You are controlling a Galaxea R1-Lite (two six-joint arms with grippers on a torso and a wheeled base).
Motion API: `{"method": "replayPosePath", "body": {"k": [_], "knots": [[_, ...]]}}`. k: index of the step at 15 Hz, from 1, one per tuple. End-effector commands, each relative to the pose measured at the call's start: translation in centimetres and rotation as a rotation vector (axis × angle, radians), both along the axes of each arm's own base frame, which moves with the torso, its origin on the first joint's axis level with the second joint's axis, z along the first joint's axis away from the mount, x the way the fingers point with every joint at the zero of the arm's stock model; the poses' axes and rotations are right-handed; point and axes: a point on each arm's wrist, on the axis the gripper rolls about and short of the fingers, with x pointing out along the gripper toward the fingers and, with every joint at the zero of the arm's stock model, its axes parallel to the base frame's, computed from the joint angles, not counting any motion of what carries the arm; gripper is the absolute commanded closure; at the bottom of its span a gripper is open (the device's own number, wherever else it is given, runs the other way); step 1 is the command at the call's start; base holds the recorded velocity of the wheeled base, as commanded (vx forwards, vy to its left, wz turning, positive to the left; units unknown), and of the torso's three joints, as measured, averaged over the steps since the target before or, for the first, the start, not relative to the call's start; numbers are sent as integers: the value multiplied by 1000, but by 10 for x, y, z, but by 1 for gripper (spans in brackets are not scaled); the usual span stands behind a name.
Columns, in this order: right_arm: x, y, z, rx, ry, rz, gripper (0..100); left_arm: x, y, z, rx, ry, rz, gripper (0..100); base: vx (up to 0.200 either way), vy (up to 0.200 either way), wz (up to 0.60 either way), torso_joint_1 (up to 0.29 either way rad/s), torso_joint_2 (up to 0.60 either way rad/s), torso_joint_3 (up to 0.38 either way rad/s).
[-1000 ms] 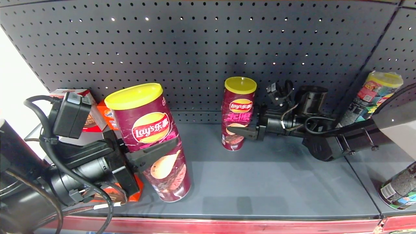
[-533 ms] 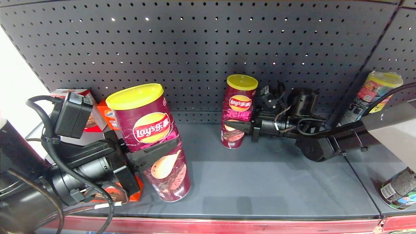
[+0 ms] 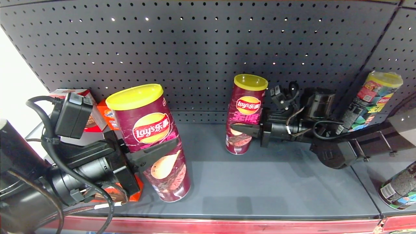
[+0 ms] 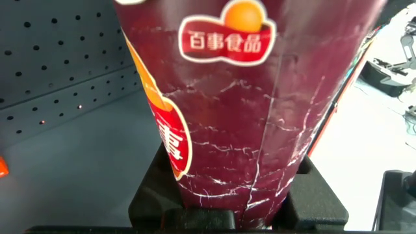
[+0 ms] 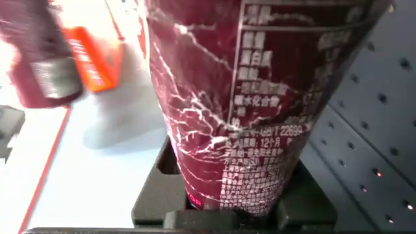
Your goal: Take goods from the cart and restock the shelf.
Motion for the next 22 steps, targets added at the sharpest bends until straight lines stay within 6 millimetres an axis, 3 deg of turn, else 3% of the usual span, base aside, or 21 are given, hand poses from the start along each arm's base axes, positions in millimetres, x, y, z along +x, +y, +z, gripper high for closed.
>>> {"method": "replayPosePath", "body": {"k": [1, 4, 7, 12, 22], "knots": [[-45, -6, 17, 11, -38, 39, 100, 0, 0, 0, -1, -1, 0, 100, 0, 0, 0, 0, 0, 0], [-83, -4, 6, 10, -35, 93, 100, 0, 0, 0, -1, -1, 0, 100, 0, 0, 0, 0, 0, 0], [-100, -5, -15, -1, -17, 117, 100, 0, 0, 1, -2, -2, 2, 100, 0, 0, 0, 0, 0, 0], [-91, -6, -44, -62, -31, 108, 100, 1, 0, 1, -5, -3, 5, 100, 0, 0, 0, 0, 0, 0], [-91, -2, -49, -69, -17, 118, 100, 0, 0, 1, -8, 3, 4, 100, 0, 0, 0, 0, 0, 0]]}}
